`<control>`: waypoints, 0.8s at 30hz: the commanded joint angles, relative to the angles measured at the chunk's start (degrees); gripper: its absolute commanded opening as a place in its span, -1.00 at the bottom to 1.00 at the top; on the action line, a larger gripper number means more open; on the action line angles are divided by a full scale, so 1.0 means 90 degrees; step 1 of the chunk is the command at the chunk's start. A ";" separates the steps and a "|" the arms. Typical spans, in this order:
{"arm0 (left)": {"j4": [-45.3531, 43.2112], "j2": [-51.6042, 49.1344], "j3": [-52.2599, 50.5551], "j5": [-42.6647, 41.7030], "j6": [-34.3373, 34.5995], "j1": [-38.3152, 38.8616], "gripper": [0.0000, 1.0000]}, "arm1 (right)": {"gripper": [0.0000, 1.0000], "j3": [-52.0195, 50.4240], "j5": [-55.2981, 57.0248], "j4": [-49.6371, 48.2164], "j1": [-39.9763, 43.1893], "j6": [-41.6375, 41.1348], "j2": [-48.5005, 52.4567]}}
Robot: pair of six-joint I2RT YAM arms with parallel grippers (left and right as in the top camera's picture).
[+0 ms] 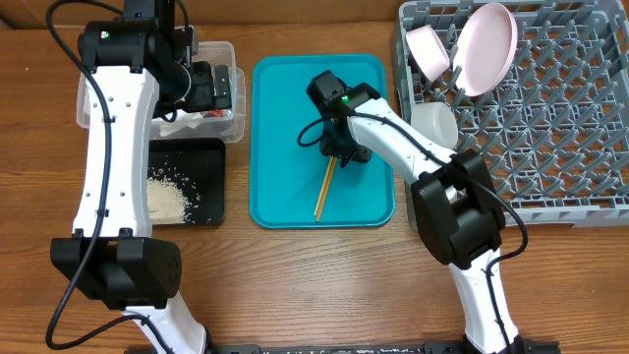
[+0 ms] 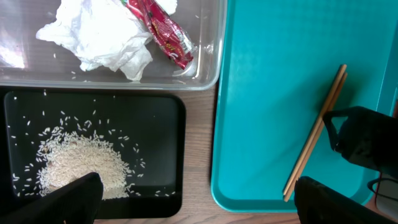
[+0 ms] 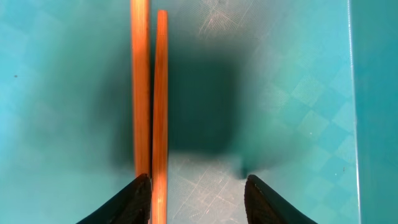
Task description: Sort waste into correct bins and load items into the dishwasher
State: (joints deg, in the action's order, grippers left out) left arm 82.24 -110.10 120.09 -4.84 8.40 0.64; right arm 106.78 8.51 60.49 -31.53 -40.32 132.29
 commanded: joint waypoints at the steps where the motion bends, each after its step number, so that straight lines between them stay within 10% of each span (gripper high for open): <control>1: -0.0022 0.0039 0.0056 0.0044 -0.0124 0.0002 0.99 | 0.01 -0.0117 0.0029 -0.0024 0.0017 -0.0109 0.0197; 7: -0.0019 0.0039 0.0056 0.0044 -0.0124 0.0002 0.99 | -0.03 -0.0267 -0.0338 -0.0095 0.0032 -0.0209 0.0449; 13: -0.0022 0.0039 0.0056 0.0044 -0.0124 0.0005 0.99 | -0.92 -0.0267 -0.0406 -0.0141 0.0049 -0.0209 0.0454; 24: -0.0022 0.0039 0.0056 0.0044 -0.0124 0.0005 0.99 | -0.92 0.1802 -0.0386 0.1462 0.0318 0.1083 0.0061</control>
State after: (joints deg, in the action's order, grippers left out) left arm 82.24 -110.10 120.09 -4.84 8.40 0.64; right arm 115.04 5.45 71.99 -29.50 -37.60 134.23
